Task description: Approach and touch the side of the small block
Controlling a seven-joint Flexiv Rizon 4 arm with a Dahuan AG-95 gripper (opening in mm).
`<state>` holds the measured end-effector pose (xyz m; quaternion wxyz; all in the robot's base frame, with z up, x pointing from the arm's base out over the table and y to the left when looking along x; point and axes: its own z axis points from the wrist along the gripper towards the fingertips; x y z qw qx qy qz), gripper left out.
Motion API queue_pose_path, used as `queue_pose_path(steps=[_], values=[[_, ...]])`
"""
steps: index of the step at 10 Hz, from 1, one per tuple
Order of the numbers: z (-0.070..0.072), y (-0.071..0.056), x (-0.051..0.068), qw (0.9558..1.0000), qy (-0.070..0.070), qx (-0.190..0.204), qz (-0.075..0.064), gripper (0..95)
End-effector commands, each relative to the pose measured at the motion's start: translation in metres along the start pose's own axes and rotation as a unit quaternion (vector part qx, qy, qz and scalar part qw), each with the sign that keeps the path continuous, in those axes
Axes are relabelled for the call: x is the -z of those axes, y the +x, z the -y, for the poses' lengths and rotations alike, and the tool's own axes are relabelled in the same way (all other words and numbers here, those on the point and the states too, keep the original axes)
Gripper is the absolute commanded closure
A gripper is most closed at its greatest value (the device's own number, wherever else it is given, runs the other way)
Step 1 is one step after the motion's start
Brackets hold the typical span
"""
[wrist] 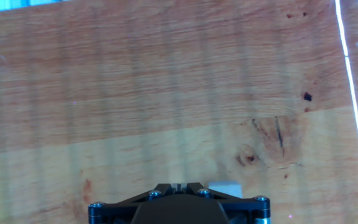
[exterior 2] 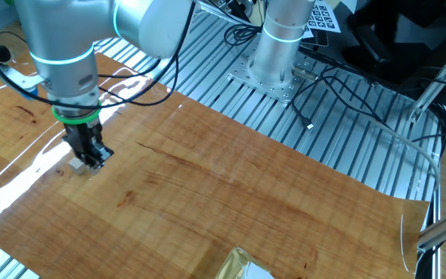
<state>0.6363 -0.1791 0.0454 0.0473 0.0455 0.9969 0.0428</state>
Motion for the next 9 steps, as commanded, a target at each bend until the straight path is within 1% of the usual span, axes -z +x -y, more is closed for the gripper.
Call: queue_pose_path(steps=[1,2,3,4,5,6,7,8,9], values=[[-0.019,0.011,0.015,0.9994,-0.002,-0.018,-0.030,95.0],[-0.029,0.023,0.024,0.9990,0.003,-0.021,-0.038,95.0],[-0.044,0.041,0.038,0.9988,0.005,-0.007,-0.049,95.0],[-0.050,0.049,0.045,0.9988,0.005,0.014,-0.046,95.0],[-0.063,0.063,0.059,0.9983,0.014,0.030,-0.048,95.0],[-0.067,0.070,0.065,0.9976,0.025,0.039,-0.051,95.0],[-0.073,0.078,0.074,0.9961,0.033,0.055,-0.060,95.0],[-0.076,0.083,0.082,0.9944,0.036,0.070,-0.071,95.0],[-0.079,0.087,0.087,0.9937,0.038,0.075,-0.075,95.0]])
